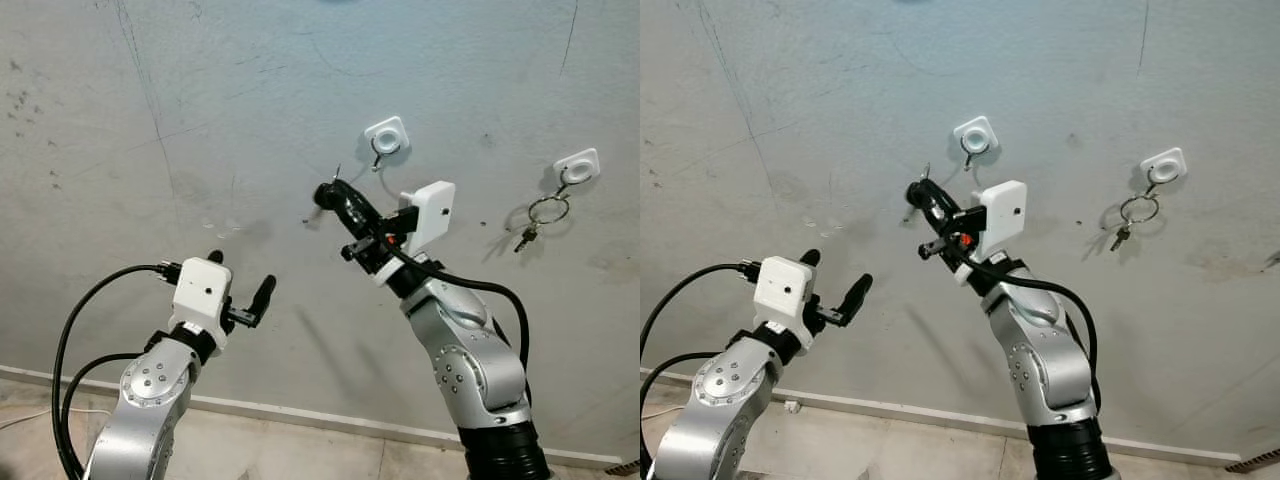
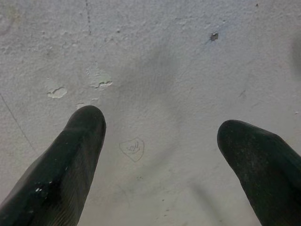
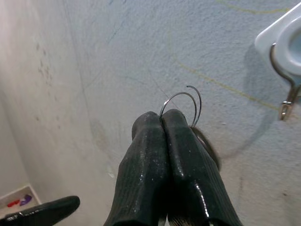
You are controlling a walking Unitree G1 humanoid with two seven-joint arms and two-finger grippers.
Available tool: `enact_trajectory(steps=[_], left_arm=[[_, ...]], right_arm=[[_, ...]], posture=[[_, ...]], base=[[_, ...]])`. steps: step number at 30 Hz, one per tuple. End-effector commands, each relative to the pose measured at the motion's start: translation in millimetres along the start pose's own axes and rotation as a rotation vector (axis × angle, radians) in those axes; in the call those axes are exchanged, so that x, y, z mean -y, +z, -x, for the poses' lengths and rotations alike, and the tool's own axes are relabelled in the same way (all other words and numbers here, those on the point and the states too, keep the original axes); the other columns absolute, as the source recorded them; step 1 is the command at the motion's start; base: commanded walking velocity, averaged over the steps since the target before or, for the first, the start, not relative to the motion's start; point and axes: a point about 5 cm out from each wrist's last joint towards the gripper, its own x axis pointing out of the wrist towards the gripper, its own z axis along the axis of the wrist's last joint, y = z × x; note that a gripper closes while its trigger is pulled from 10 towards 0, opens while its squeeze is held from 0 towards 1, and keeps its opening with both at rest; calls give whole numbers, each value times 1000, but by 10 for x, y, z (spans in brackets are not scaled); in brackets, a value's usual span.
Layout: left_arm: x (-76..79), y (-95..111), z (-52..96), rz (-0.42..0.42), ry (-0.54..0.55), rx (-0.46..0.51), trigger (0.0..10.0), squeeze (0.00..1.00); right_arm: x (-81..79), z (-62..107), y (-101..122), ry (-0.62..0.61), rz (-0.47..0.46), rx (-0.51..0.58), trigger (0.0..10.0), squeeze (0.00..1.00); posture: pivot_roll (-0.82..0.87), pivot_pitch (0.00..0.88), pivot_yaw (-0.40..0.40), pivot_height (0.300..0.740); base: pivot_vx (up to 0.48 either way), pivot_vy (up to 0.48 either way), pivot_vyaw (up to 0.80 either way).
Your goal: Hang keys on a hook
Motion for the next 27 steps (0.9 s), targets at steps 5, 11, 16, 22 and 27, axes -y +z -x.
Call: enact_trajectory(steps=[5, 11, 16, 22, 27], left_arm=[[29, 70, 10, 7, -23, 19, 10000, 0], [39, 69, 13, 12, -27, 18, 10000, 0], [45, 73, 14, 15, -30, 18, 10000, 0], [49, 71, 11, 17, -35, 16, 10000, 0], [58, 74, 1, 17, -41, 16, 10000, 0]], right_arm=[[166, -47, 67, -67, -102, 64, 10000, 0], [231, -4, 98, -76, -117, 76, 10000, 0], [294, 39, 127, -80, -146, 86, 10000, 0], [340, 132, 168, -65, -166, 87, 10000, 0], [375, 173, 176, -68, -162, 84, 10000, 0]], posture=[[245, 0, -49, 740], [243, 0, -49, 740], [242, 0, -47, 740], [239, 0, -47, 740], [238, 0, -45, 740]], base=[[0, 0, 0], [0, 0, 0], [0, 0, 0], [0, 0, 0], [0, 0, 0]])
